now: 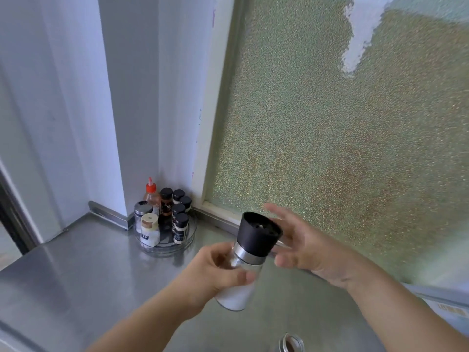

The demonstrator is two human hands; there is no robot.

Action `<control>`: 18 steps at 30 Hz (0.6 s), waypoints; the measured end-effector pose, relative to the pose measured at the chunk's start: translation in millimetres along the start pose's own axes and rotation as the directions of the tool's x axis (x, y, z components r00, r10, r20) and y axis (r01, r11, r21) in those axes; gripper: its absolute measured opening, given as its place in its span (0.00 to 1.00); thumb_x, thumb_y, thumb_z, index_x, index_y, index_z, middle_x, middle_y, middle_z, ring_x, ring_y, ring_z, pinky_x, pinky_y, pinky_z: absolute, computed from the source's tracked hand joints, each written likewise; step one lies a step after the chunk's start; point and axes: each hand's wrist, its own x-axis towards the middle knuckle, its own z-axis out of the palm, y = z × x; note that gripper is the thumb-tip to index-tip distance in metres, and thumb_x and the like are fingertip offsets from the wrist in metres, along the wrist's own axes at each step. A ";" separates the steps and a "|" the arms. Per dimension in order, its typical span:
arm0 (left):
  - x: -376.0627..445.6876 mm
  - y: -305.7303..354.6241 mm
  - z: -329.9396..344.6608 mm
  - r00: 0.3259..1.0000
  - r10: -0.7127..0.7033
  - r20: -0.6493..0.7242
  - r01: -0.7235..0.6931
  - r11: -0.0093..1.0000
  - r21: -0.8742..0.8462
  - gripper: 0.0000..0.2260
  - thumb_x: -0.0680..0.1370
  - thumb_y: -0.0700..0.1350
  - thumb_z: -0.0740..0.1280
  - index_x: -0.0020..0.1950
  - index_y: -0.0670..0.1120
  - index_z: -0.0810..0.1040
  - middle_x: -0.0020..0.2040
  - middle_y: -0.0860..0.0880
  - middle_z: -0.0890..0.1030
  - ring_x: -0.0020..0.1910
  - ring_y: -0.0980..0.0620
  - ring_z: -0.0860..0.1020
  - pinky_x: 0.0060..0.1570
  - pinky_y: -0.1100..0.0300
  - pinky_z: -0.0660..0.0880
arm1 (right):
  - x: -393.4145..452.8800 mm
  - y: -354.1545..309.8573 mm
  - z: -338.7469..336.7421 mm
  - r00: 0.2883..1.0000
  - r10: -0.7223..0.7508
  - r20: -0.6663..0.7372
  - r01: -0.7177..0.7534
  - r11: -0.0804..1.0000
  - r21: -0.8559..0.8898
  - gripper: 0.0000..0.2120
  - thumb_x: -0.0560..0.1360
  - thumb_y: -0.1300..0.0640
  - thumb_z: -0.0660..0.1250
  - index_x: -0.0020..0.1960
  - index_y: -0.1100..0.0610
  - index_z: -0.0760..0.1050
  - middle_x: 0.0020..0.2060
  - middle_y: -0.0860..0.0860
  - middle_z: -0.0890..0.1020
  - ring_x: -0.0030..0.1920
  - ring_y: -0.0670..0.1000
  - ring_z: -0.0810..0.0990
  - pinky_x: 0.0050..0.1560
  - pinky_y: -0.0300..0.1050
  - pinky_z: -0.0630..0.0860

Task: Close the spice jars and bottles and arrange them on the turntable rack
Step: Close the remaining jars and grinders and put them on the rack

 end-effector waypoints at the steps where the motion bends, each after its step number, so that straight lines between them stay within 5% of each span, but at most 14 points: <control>1: 0.4 0.7 0.4 0.997 0.015 0.079 -0.010 0.997 -0.074 0.20 0.58 0.45 0.74 0.47 0.40 0.79 0.39 0.45 0.75 0.39 0.50 0.73 0.39 0.64 0.71 | 2.4 4.8 4.6 0.999 -0.055 -0.004 0.055 0.998 0.025 0.47 0.54 0.45 0.81 0.68 0.51 0.66 0.63 0.49 0.77 0.63 0.46 0.75 0.62 0.42 0.73; 4: 3.9 6.8 6.3 0.994 0.055 0.091 -0.044 0.991 -0.127 0.21 0.59 0.44 0.74 0.50 0.38 0.78 0.44 0.40 0.75 0.45 0.47 0.72 0.46 0.56 0.69 | 10.6 7.7 23.6 0.982 -0.162 -0.098 0.168 0.984 0.059 0.29 0.56 0.54 0.79 0.55 0.57 0.78 0.52 0.54 0.83 0.54 0.50 0.81 0.53 0.40 0.76; 9: 17.2 9.7 14.5 0.921 0.134 -0.366 -0.084 0.985 0.149 0.23 0.53 0.55 0.75 0.47 0.53 0.81 0.51 0.40 0.78 0.46 0.50 0.77 0.45 0.60 0.73 | 33.4 11.7 42.6 0.774 -0.281 -0.567 0.203 0.959 -0.198 0.22 0.53 0.45 0.77 0.44 0.52 0.79 0.38 0.45 0.85 0.41 0.43 0.83 0.42 0.36 0.74; 11: 19.7 11.9 11.0 0.951 0.138 -0.277 -0.116 0.989 0.095 0.22 0.55 0.53 0.76 0.47 0.50 0.81 0.49 0.38 0.79 0.44 0.50 0.77 0.45 0.60 0.73 | 34.5 8.9 37.7 0.804 -0.307 -0.509 0.239 0.951 -0.197 0.24 0.54 0.45 0.76 0.47 0.50 0.77 0.40 0.45 0.85 0.43 0.43 0.83 0.44 0.36 0.74; 13: 18.7 17.7 2.9 0.989 0.128 -0.068 -0.129 0.992 -0.009 0.19 0.58 0.49 0.76 0.46 0.45 0.80 0.41 0.41 0.80 0.42 0.51 0.76 0.43 0.61 0.72 | 27.6 -1.9 24.6 0.919 -0.316 -0.236 0.324 0.946 -0.005 0.25 0.57 0.53 0.78 0.52 0.54 0.77 0.43 0.49 0.84 0.46 0.47 0.82 0.48 0.39 0.76; 15: 17.0 22.6 -2.5 0.988 0.116 0.100 -0.106 0.990 -0.093 0.17 0.60 0.45 0.74 0.46 0.42 0.79 0.38 0.49 0.79 0.40 0.51 0.76 0.41 0.63 0.72 | 19.5 -12.8 17.0 0.953 -0.298 -0.058 0.303 0.948 0.100 0.27 0.57 0.54 0.79 0.54 0.58 0.76 0.46 0.52 0.82 0.48 0.50 0.81 0.50 0.39 0.77; 18: 16.3 27.6 -1.6 0.986 0.126 0.111 -0.108 0.982 -0.153 0.15 0.60 0.44 0.73 0.45 0.43 0.80 0.38 0.50 0.81 0.40 0.51 0.77 0.41 0.64 0.74 | 23.1 -13.2 17.8 0.953 -0.249 -0.175 0.266 0.960 0.085 0.26 0.55 0.55 0.79 0.51 0.57 0.79 0.45 0.53 0.84 0.47 0.52 0.82 0.52 0.46 0.79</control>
